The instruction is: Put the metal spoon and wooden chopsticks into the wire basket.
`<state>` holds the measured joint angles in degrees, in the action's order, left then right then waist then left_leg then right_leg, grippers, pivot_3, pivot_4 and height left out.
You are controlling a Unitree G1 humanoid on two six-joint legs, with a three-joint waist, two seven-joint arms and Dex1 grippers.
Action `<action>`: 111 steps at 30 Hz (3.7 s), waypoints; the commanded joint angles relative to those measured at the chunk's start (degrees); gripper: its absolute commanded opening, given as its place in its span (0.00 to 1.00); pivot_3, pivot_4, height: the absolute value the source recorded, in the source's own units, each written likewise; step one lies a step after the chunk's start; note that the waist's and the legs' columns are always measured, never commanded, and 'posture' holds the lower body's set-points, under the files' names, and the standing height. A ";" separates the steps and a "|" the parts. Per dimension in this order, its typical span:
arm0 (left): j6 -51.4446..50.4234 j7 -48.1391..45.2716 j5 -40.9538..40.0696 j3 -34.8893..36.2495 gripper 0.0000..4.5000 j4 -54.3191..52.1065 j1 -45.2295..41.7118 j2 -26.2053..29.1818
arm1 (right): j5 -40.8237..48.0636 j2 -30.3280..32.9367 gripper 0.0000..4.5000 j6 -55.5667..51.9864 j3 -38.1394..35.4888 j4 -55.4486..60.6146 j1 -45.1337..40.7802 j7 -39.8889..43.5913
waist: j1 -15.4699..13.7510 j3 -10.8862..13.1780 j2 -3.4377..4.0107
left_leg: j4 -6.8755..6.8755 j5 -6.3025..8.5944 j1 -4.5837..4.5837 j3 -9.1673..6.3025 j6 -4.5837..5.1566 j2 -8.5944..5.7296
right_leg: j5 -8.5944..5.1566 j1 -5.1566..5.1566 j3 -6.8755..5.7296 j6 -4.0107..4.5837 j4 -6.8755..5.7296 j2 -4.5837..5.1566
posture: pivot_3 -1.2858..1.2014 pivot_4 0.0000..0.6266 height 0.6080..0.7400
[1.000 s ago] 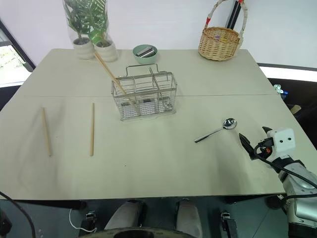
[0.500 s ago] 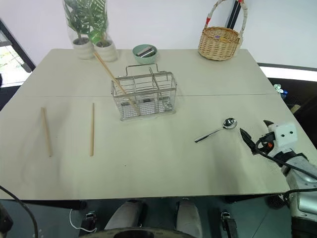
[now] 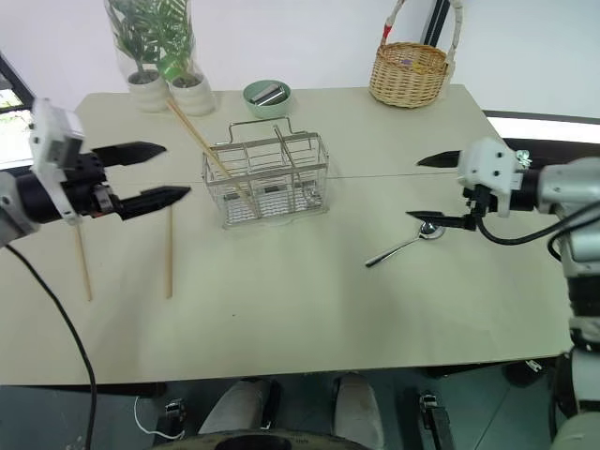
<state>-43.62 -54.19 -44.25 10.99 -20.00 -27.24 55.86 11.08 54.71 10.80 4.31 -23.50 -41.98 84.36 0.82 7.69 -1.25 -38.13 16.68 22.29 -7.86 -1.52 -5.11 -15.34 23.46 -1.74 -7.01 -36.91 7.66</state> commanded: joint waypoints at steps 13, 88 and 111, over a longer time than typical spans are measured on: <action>-2.65 -7.89 0.42 -8.99 0.99 -2.80 -7.05 -0.06 | -25.10 -10.60 1.00 28.98 23.42 -42.88 -24.58 6.05 | 0.25 0.21 0.00 | 0.08 -0.14 -0.01 -0.06 -0.21 -0.11 | 0.04 0.07 0.02 -0.08 -0.10 -0.10 | 0.52 0.24 0.32; -5.65 2.15 -3.25 4.74 1.00 -2.88 -7.11 1.81 | 1.58 -38.04 0.32 -30.96 -2.16 5.59 -9.91 -45.56 | 0.36 0.06 -0.28 | 0.03 -0.26 0.09 -0.18 -0.34 -0.15 | 0.14 0.62 0.11 0.05 -0.38 -0.12 | 0.52 0.24 0.32; -17.64 46.10 12.11 14.56 1.00 21.66 -17.71 -6.37 | 34.02 -7.73 0.99 -55.05 -16.49 40.70 1.81 -17.40 | -0.17 0.00 -0.39 | 0.06 -0.18 -0.08 -0.22 -0.21 -0.05 | 0.15 0.05 0.08 0.05 -0.19 -0.26 | 0.52 0.24 0.32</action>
<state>-58.71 -14.38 -34.95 23.23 -0.64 -42.73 50.32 42.30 45.76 -43.50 -10.53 13.83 -41.17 65.23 0.65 7.69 -1.65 -38.07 16.51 22.18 -8.08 -1.73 -5.16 -15.18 23.48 -1.65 -6.97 -37.10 7.41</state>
